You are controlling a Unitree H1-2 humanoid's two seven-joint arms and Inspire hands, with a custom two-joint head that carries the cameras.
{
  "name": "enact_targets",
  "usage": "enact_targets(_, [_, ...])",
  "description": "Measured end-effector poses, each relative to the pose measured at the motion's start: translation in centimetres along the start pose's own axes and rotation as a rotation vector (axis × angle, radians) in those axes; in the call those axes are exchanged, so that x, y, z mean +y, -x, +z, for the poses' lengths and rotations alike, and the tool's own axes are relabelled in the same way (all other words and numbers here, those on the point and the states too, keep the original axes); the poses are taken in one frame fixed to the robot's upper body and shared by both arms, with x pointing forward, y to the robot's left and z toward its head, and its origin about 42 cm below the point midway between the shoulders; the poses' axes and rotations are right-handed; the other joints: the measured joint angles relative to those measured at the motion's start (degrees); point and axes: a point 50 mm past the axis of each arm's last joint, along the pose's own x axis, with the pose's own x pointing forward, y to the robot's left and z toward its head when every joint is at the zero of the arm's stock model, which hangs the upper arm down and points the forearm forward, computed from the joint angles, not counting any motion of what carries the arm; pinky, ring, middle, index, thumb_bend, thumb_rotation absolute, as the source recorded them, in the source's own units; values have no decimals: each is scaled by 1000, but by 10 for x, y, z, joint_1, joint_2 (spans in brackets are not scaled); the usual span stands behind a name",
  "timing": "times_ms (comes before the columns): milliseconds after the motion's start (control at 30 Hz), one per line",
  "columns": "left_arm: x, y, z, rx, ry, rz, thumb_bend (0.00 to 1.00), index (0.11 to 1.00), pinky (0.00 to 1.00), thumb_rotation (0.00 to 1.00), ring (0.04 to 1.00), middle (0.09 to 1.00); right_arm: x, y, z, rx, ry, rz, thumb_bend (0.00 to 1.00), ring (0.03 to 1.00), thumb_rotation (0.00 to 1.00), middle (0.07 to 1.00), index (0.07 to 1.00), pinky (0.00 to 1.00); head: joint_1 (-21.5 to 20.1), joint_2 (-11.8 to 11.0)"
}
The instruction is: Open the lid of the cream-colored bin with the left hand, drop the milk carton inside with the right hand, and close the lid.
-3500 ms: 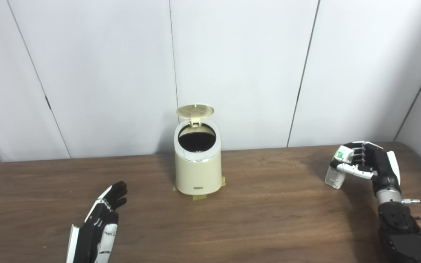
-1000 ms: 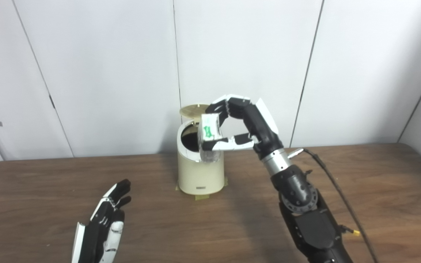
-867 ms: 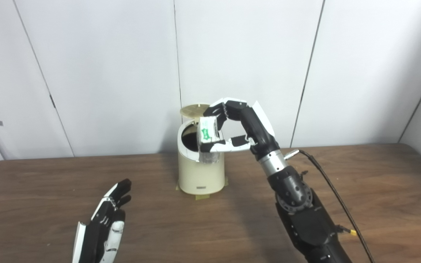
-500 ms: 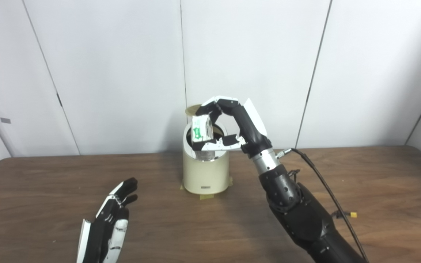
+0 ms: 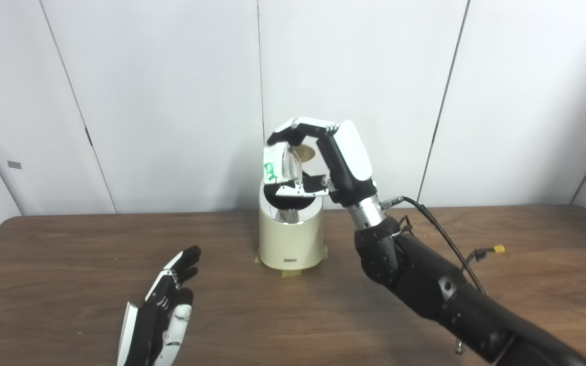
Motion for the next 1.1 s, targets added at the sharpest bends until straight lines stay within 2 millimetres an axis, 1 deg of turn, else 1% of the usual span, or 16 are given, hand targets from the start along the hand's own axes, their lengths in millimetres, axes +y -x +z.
enact_targets(233, [-2,0,2,-7,-33,5,345,849,819,736,877,871,2,-1,-1,-74,46,3,523,429,0,481,482,406,8,-2])
enact_targets(333, [-3,0,2,-9,-31,4,365,849,821,727,876,872,7,2,0,-98,58,19,523,423,0,480,483,393,13,-1])
enact_targets(467, [-7,0,3,-10,-23,-3,360,849,823,707,870,869,14,7,3,-145,69,58,523,406,0,474,489,374,17,0])
enact_targets(633, [-7,0,3,-11,-22,1,365,847,811,708,863,866,18,14,1,-152,80,81,522,408,0,474,490,375,16,2])
enact_targets(800, [-7,0,3,-13,-27,3,385,848,810,725,860,865,19,17,1,-155,81,79,523,411,0,476,487,378,16,0])
enact_targets(1100, [-7,0,3,-12,-26,10,362,850,822,702,865,866,20,20,1,-168,85,96,522,411,0,479,484,376,18,1])
